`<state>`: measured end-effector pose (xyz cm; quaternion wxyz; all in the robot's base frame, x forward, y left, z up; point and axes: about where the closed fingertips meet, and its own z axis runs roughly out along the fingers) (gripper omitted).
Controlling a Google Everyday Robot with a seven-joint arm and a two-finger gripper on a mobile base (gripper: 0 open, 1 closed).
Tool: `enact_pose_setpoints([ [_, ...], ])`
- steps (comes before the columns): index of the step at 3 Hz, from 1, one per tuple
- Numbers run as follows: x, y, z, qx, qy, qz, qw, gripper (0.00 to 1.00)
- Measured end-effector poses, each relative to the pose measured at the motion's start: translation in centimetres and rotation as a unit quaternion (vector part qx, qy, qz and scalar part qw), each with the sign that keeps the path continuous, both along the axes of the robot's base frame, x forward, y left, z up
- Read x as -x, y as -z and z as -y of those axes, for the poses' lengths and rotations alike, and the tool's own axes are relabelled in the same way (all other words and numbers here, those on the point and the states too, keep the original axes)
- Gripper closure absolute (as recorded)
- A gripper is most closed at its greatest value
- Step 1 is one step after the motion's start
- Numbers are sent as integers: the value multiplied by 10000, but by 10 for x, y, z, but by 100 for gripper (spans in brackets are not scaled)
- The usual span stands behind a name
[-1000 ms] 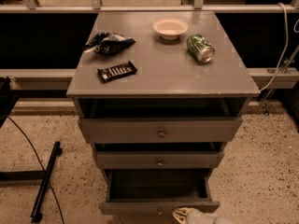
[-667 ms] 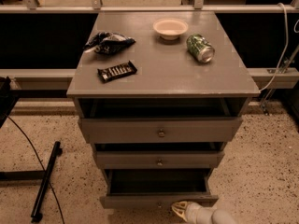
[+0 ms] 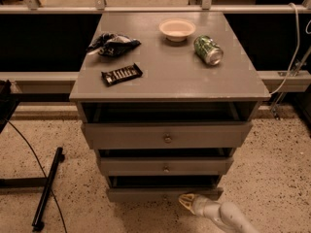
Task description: Close bottom drawer
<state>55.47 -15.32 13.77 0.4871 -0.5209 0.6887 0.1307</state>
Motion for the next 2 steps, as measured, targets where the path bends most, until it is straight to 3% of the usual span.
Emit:
enact_pose_setpoints([
  [2,-31,-11,-5,-103,-65,212,9997,100],
])
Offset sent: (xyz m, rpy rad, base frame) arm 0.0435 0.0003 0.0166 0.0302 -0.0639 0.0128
